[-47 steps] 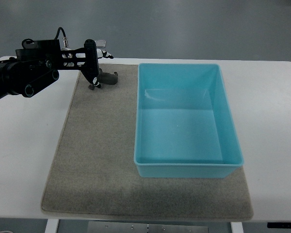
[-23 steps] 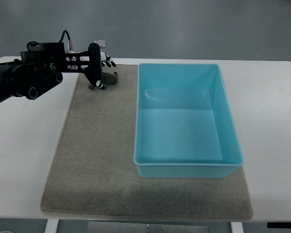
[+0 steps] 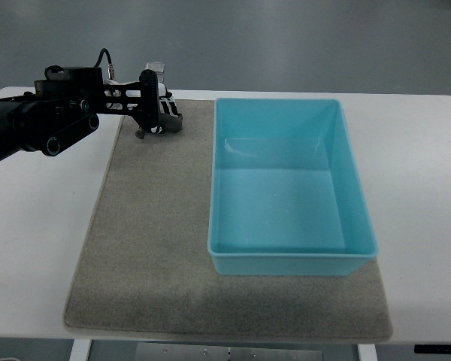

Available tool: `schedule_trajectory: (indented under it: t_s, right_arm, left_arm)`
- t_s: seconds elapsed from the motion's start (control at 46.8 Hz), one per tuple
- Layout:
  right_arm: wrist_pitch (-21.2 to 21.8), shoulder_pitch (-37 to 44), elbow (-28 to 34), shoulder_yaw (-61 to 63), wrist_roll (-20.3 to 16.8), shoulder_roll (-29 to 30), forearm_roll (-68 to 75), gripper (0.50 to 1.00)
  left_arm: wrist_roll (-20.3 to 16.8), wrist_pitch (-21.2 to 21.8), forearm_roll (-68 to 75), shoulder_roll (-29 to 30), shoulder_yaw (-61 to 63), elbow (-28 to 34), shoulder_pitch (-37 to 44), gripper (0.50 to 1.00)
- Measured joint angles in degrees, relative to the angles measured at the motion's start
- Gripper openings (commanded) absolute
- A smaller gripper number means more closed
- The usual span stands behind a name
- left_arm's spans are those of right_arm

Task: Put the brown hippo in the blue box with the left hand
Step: 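Close the left hand fingers around the brown hippo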

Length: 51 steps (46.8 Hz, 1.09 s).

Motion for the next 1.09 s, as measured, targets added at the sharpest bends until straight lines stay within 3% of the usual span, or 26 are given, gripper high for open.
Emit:
schedule_trajectory:
  t_s: [0.085, 0.15, 0.406, 0.577, 1.09]
  right_arm:
    - [0.00, 0.02, 0.03, 0.00, 0.00, 0.00, 0.01, 0.936]
    - [0.00, 0.02, 0.04, 0.00, 0.00, 0.00, 0.02, 0.936]
    - [0.00, 0.02, -0.01, 0.00, 0.00, 0.00, 0.04, 0.936]
    - [0.00, 0.03, 0.00, 0.00, 0.00, 0.00, 0.04, 0.936]
    - [0.00, 0.02, 0.02, 0.00, 0.00, 0.00, 0.03, 0.936]
  left_arm:
    - [0.00, 0.00, 0.00, -0.02, -0.03, -0.03, 0.00, 0.662]
    - [0.00, 0.00, 0.00, -0.05, -0.04, -0.06, 0.00, 0.626]
    - [0.00, 0.00, 0.00, -0.07, -0.05, -0.09, 0.06, 0.593]
    - [0.00, 0.00, 0.00, -0.07, -0.05, -0.09, 0.07, 0.501]
    - [0.00, -0.09, -0.93, 0.38, -0.74, -0.17, -0.14, 0.500]
